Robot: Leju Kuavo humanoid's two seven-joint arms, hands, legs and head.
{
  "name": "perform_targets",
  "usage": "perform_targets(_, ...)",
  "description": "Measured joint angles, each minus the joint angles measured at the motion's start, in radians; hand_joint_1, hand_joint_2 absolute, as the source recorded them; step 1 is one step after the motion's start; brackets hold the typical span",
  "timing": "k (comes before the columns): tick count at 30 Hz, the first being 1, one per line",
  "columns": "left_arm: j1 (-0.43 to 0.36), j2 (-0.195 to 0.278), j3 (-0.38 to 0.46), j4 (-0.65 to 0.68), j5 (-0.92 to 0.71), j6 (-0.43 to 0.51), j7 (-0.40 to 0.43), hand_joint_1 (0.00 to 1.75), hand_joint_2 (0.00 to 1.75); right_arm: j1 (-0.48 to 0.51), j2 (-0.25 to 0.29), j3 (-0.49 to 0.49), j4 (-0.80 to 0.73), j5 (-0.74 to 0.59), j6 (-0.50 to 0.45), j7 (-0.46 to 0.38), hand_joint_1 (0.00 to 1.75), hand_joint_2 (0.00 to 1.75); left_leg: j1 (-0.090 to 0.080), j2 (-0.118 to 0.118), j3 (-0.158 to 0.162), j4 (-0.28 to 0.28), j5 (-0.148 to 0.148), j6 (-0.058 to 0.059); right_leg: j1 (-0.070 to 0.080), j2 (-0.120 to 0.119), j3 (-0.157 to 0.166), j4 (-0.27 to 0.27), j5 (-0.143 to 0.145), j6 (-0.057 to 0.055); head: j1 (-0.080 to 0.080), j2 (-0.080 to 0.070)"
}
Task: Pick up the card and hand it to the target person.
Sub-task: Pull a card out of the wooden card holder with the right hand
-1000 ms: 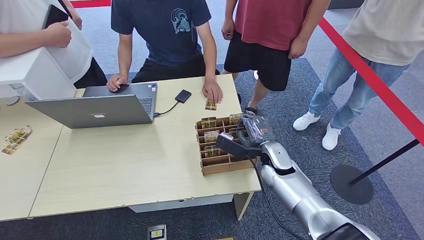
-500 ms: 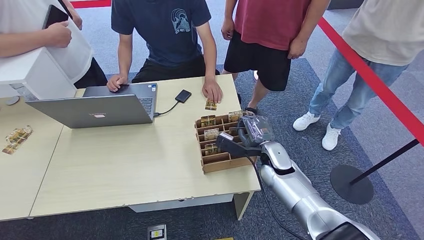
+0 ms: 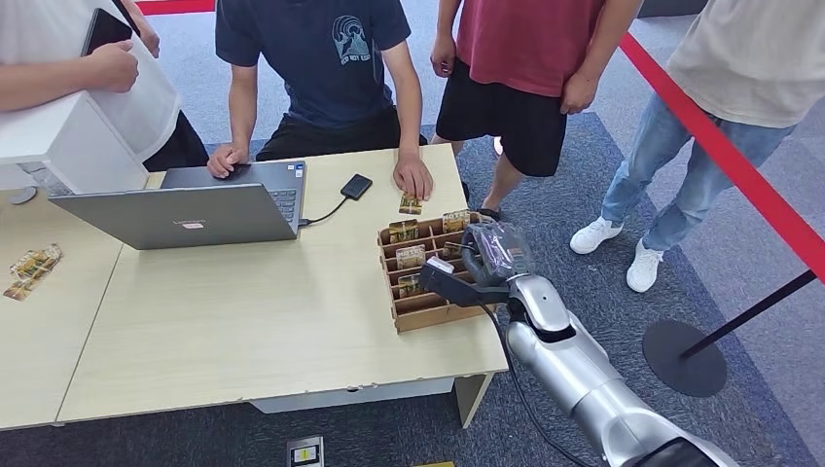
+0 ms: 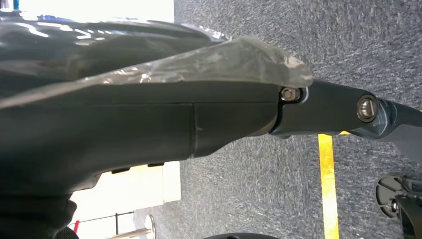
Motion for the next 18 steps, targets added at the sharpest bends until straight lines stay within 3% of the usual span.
perform_targets(18,0.0,0.001,0.0,0.0,-0.001,-0.009,-0.006,0.0,0.0,0.063,-0.047,-0.007,-0.188,0.03,0.071,0.051,1.75,1.75,0.0,0.0,-0.002,0.0,0.0,0.0,0.0,0.0,-0.002,0.0,0.0,0.0,0.0,0.0)
